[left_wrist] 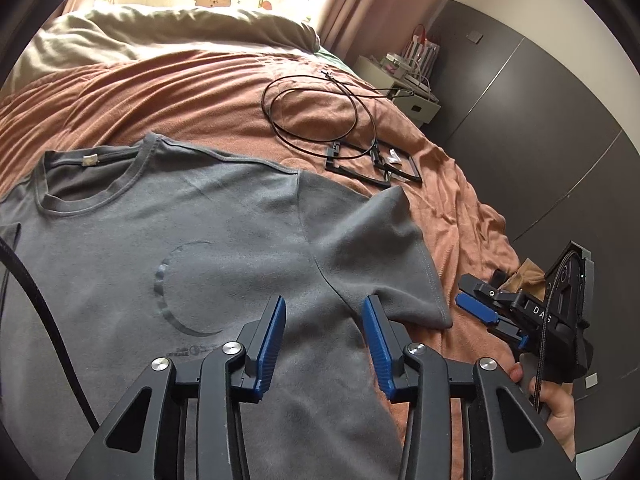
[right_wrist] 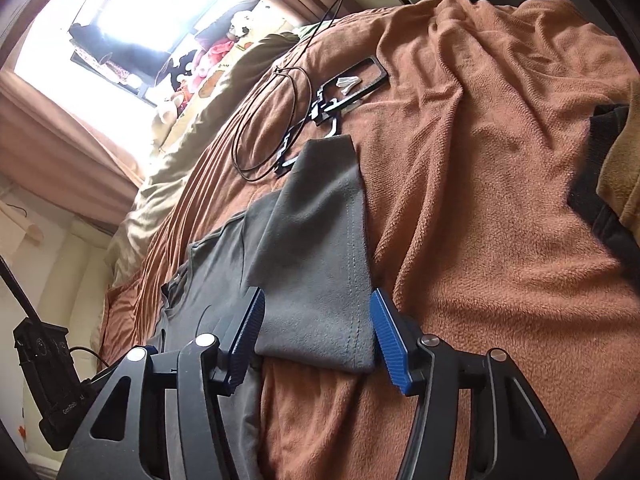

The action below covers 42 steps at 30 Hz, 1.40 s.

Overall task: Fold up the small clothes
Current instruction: 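Grasp the other sleeve with the right gripper while the left gripper pins the shirt body, then fold the sleeve side inward over the shirt with the right gripper and release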

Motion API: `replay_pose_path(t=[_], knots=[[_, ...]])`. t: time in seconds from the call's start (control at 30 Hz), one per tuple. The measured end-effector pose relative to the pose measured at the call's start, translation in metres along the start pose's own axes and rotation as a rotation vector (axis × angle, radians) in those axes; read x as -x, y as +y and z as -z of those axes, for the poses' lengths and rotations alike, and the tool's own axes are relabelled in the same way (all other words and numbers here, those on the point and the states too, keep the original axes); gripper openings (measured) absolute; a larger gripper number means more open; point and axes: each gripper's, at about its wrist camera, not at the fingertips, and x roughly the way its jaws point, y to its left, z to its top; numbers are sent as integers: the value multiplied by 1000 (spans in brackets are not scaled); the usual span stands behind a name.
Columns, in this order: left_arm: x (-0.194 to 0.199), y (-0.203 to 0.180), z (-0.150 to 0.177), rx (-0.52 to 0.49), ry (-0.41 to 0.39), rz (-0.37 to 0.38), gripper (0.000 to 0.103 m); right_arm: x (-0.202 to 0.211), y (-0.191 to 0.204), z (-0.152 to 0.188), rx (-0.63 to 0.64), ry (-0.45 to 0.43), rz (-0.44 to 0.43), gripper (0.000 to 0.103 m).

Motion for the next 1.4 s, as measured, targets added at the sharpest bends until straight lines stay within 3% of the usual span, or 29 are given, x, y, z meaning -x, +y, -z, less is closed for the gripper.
replay_pose_path(t=[0.2, 0.3, 0.37, 0.43, 0.5, 0.87, 1.1, 1.4], knots=[[-38, 0, -1, 11, 44, 15, 26, -18, -5, -5, -16, 27, 24, 51], [-51, -1, -1, 12, 61, 25, 19, -21, -10, -4, -38, 36, 11, 45], [-59, -4, 0, 11, 72, 34, 16, -20, -14, -4, -50, 49, -6, 37], [-66, -7, 1, 9, 83, 42, 13, -21, -16, -4, -67, 73, -26, 11], [-75, -9, 1, 10, 98, 46, 11, -16, -17, -8, -77, 68, -37, 2], [-95, -13, 8, 28, 139, 45, 10, 18, 16, -29, -40, 15, -133, 0], [-111, -10, 13, 57, 175, 47, 6, 12, 45, -20, -1, 26, -181, 0], [-87, -1, 14, 93, 161, 79, 7, -4, 61, -15, 26, 35, -204, 0]])
